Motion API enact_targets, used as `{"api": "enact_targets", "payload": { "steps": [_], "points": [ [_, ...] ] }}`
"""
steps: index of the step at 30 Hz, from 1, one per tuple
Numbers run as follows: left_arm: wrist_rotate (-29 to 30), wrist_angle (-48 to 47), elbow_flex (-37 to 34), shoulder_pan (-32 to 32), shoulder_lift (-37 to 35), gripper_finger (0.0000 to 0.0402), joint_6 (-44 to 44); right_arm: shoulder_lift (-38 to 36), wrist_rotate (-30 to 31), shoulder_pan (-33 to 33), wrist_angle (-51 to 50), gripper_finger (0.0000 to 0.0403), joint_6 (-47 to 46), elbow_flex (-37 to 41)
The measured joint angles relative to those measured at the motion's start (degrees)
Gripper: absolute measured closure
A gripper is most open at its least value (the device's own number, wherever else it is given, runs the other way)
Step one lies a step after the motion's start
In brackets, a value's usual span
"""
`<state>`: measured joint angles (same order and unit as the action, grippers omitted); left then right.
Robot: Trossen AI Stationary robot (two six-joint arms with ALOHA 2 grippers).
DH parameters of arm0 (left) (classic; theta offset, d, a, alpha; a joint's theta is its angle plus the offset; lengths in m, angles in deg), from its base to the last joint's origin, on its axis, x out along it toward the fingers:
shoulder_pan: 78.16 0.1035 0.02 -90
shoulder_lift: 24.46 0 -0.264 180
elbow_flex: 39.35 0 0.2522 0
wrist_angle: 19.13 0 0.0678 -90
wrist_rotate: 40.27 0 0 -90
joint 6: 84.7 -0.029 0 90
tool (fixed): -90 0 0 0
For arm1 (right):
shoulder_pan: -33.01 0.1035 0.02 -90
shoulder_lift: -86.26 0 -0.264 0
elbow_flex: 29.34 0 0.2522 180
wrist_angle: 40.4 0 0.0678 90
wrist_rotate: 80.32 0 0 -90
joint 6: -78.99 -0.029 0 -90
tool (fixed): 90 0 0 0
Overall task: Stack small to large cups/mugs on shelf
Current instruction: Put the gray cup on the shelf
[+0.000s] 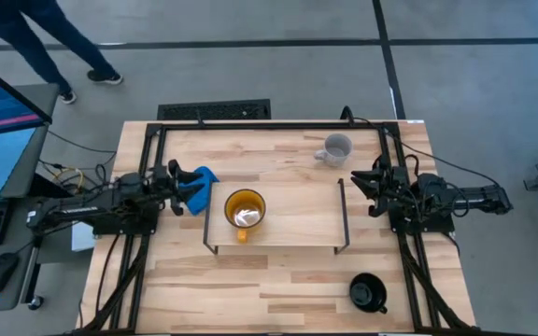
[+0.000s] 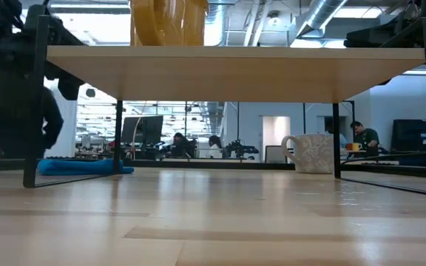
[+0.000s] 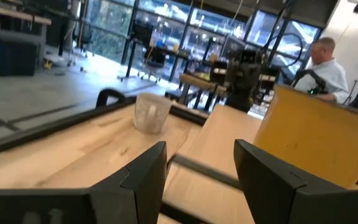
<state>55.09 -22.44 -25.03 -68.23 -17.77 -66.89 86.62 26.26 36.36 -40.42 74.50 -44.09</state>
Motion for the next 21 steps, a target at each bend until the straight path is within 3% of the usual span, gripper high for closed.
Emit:
{"api": "enact_targets", "payload": {
  "steps": [9,18,21],
  "points": [
    [1.73,-0.49,-0.09,-0.02,0.00,0.0223,3.40,-0.01,0.08,-0.02,0.00,0.0296,-16.17,0.00],
    [3.10,-0.70,-0.13,-0.02,0.00,0.0223,3.42,0.00,5.22,-0.17,0.00,0.0296,-5.74,0.00],
    [3.17,-0.71,-0.13,-0.02,0.00,0.0223,3.42,-0.02,13.25,-0.17,0.00,0.0296,-5.65,0.00]
  ]
}}
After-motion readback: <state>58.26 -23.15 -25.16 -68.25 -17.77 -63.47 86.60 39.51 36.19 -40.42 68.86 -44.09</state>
